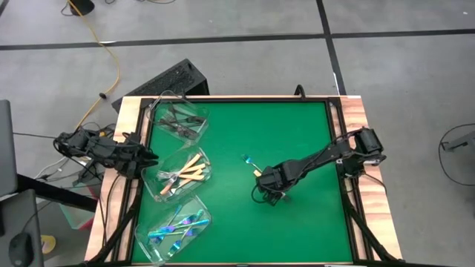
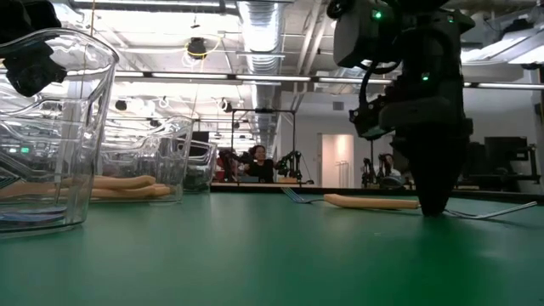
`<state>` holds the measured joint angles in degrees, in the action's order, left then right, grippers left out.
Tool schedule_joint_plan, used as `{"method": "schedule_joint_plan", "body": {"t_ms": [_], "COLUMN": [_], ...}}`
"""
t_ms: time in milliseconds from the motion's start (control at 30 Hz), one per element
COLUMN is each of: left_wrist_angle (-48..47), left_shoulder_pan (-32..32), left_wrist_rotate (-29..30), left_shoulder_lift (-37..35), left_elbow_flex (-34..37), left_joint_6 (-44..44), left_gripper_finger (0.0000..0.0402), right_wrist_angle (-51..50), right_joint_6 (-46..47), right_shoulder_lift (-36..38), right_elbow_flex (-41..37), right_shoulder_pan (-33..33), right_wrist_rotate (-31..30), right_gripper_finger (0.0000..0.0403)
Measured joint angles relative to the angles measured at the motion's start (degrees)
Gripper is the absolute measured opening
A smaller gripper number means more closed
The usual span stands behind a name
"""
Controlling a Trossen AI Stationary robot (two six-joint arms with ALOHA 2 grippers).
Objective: Sort silverware by color (type)
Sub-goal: Put the orange fork into the middle transparent bin
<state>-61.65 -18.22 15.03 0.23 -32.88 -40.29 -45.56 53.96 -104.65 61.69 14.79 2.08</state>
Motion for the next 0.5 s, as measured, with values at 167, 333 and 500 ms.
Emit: {"method": "schedule_joint_plan", "body": {"t_ms": [167,333,500], "left_wrist_angle": [-0.07,-0.04,-0.04], "left_shoulder_pan": [-0.01,0.00,0.00], "left_wrist_rotate": [-0.10,-0.11,-0.16], "left_shoulder_lift": [0.04,0.02,0.02], "left_elbow_flex": [0.02,0.02,0.02], "left_joint_6": [0.07,0.07,0.06], "left_gripper_finger": [0.0128,0.0128,0.0128], "right_wrist_angle": [-0.74,-0.73,-0.68], "right_joint_6": [0.70,1.28,1.56], "right_shoulder_lift": [0.58,0.58,0.61], "right_elbow_flex": [-0.15,-0.19,-0.04], "right_shoulder_pan": [0.00,0.00,0.01], "right_wrist_rotate": [0.90,2.11,2.73], "right_gripper_finger": [0.0153,0.0071,0.0013]}}
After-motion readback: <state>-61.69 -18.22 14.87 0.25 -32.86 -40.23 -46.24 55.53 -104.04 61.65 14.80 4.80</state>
